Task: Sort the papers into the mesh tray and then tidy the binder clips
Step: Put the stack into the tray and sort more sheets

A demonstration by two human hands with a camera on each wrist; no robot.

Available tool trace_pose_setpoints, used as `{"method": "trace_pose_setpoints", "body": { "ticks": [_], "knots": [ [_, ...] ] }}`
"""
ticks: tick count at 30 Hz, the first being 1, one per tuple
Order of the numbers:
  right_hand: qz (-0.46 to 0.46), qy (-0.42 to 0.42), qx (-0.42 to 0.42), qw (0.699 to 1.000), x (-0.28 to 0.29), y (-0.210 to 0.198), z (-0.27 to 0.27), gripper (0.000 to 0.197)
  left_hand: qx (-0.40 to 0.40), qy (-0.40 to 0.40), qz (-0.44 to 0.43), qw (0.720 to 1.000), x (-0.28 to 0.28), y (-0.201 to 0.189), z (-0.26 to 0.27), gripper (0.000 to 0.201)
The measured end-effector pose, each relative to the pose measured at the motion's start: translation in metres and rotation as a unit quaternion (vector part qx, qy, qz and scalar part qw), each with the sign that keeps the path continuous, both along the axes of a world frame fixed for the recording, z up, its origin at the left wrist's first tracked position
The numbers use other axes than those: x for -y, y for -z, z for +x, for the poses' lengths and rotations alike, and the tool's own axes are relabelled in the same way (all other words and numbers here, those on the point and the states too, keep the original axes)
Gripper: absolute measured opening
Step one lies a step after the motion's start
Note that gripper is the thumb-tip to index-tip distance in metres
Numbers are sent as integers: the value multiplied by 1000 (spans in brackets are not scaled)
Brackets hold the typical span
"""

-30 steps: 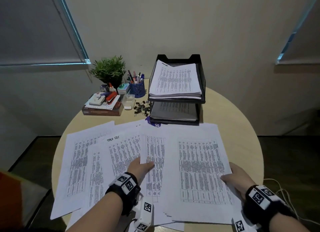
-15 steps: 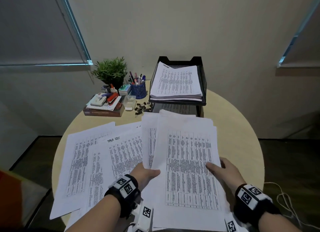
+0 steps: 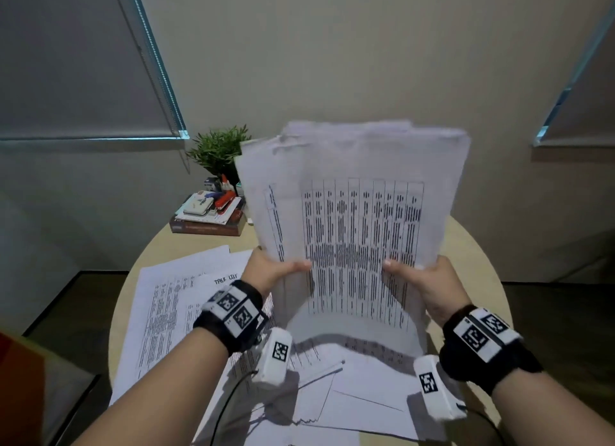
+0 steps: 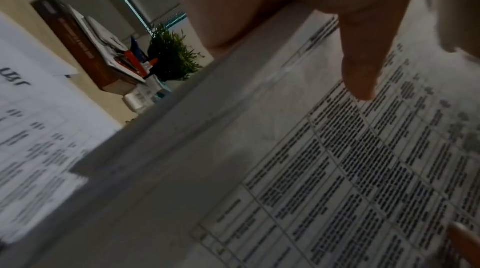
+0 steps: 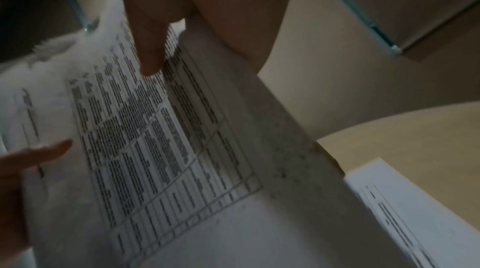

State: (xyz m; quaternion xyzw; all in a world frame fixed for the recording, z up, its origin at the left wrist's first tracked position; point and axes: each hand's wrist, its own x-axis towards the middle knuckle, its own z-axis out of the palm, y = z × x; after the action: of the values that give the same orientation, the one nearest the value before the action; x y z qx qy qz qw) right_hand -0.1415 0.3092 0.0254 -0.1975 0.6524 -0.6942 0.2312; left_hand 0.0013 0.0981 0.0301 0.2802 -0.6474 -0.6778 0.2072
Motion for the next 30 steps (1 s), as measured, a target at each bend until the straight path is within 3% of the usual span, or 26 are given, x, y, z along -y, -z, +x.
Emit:
{"method": "trace_pose_setpoints", "body": {
  "ticks": [1, 2, 3, 4, 5, 7, 11, 14, 16, 18, 21, 26, 29, 30],
  "knots": [
    [-2, 2, -23, 1000, 4, -4, -3, 14, -23, -6, 1, 1000, 5, -5, -4, 62],
    [1, 9, -44, 999, 8, -9, -3, 29, -36, -20, -1, 999, 8, -9, -6, 68],
    [-4, 4, -44, 999, 10, -11, -3, 30, -50, -23, -2, 999, 10, -12, -10, 74],
    [-9, 3, -46, 999, 12, -12, -3, 19, -56, -27, -2, 998, 14, -10, -12, 77],
    [-14, 0, -43, 999, 13, -12, -1, 23, -66, -23, -2, 998, 14, -9, -14, 78],
    [-16, 10, -34, 999, 15, -3, 1, 52, -70, -3, -1, 998, 13, -6, -14, 74],
    [-6, 33, -2, 999, 18, 6, 10, 90, -68, 31, -8, 997, 6, 6, -9, 71],
    [1, 35, 3, 999, 19, 9, 12, 87, -81, 42, -7, 996, 4, 6, -5, 40],
    [-6, 41, -14, 999, 21, 6, 13, 91, -107, 51, -12, 993, 4, -1, -5, 29],
    [-33, 37, -39, 998, 21, -2, 12, 87, -135, 53, -26, 989, 8, -7, -6, 38],
    [-48, 15, -47, 998, 18, -11, 14, 60, -139, 42, -27, 989, 15, -8, -8, 40],
    [-13, 31, 11, 999, 27, 11, 18, 73, -92, 16, -28, 995, 5, 1, -10, 34],
    [-30, 56, 12, 998, 35, -2, 14, 34, -113, 7, -40, 993, 4, -9, -16, 33],
    [-39, 61, -4, 997, 36, -8, 12, 30, -135, 2, -40, 990, 5, -15, -18, 35]
  ]
}}
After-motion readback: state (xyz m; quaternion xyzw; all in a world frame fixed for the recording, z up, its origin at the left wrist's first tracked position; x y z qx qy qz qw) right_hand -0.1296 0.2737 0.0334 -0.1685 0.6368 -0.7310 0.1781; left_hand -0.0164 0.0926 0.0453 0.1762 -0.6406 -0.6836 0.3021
